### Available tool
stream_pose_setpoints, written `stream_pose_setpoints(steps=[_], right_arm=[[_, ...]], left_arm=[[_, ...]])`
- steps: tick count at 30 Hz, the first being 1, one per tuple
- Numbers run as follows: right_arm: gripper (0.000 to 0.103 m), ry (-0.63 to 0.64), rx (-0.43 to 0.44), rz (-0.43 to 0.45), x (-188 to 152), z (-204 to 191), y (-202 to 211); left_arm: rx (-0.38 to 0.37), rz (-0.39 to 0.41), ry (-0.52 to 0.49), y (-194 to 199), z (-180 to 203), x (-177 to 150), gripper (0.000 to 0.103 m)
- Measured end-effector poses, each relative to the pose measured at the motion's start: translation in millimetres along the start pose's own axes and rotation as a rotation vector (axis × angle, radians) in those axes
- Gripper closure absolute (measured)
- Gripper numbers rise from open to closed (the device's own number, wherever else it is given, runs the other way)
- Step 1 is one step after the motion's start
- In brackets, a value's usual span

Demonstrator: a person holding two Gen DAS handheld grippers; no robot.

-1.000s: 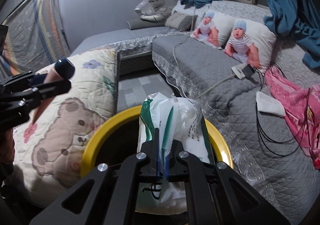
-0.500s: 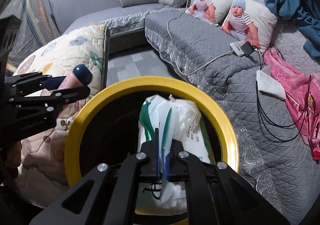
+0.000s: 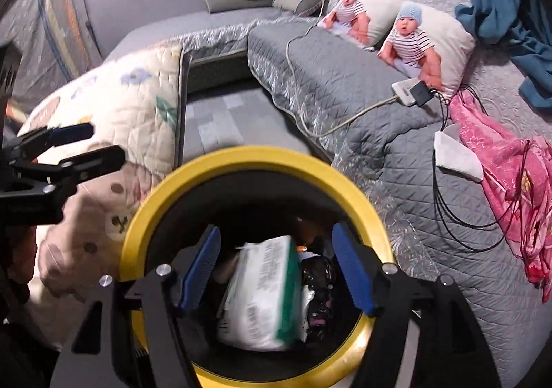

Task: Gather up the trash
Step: 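Open both tools to drop the tube and wipe pack into the bin, then move both open tools back over the orange peels on the bed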

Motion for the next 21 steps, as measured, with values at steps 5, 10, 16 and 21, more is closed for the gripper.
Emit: stream_pose_setpoints(steps=[5, 10, 16, 21], right_arm=[[0.034, -0.027, 0.032, 0.056, 15.2, -7.5, 7.6], [0.024, -0.009, 0.124, 0.141, 37.8, -38.8, 14.2], [0.023, 0.076, 0.287, 0.163, 65.8, -108.5, 3.0], [0.023, 0.181, 0.411, 0.168, 88.5, -182.2, -12.3]], left_arm=[[0.066, 0.059, 0.034, 32.9, -44.0, 10.1, 0.008], [0.194, 0.102, 0.046, 78.1, -107.0, 6.4, 0.008], [0.368, 0.098, 0.073, 132.4, -187.7, -16.9, 0.008], [0.473, 0.063, 0.140, 161.0, -245.5, -49.0, 0.008]])
Point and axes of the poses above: each gripper's, at about its wrist camera, not at the fingertips, and y roughly against the way its jaws point, z to its right, x to its top, the point moved 3 cm from there along -y, roughly the way its jaws point, and after that the axes turned 12 degrees about z, right-handed, at the moved point
